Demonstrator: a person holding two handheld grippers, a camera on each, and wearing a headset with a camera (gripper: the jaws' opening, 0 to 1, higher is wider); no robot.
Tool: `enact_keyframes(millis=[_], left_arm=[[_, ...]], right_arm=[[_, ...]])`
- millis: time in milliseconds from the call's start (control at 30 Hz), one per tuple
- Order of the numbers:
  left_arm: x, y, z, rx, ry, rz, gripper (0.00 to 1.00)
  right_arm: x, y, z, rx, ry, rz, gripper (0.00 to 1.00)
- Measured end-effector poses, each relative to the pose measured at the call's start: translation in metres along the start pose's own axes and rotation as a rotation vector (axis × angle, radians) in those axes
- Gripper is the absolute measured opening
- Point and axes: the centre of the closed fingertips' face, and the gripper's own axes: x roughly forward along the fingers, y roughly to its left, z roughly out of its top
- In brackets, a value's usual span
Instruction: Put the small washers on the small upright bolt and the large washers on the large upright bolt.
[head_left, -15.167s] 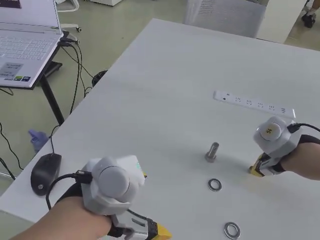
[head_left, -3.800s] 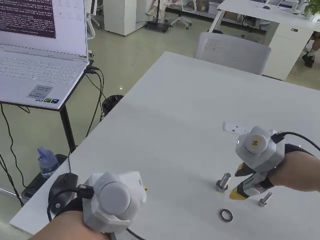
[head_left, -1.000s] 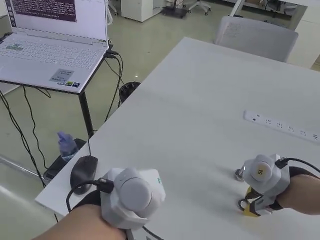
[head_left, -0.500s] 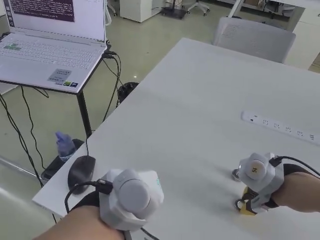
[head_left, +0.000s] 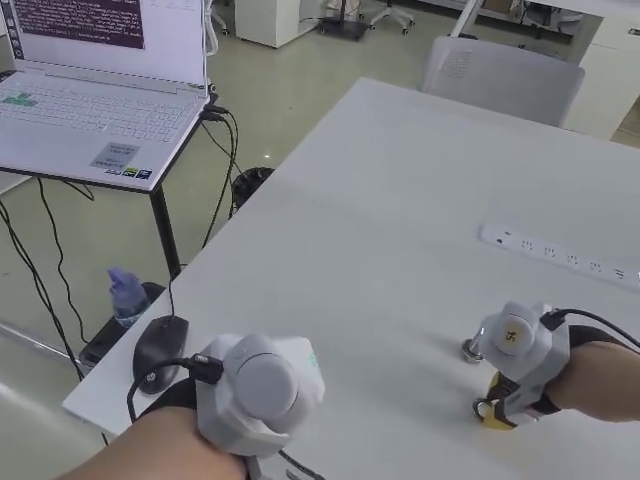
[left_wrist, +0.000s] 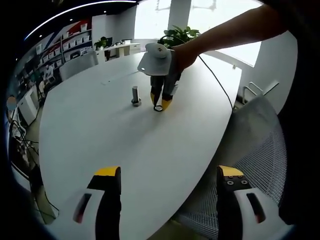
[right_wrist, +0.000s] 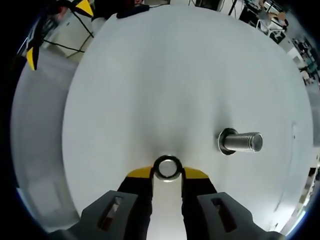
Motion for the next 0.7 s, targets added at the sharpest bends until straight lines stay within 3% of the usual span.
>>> enact_keyframes(millis=[367, 700], left_arm=[[0.003, 0.003, 0.006, 0.009, -0.013, 0.000, 0.79], [0.004, 0.003, 0.008, 0.028, -0.006, -0.003, 0.79]], right_arm=[[-0.031, -0.007, -0.009, 0.002, 0.023, -0.007, 0.21], [-0.062, -0.015, -0.001, 0.038, 0.002, -0.014, 0.21]])
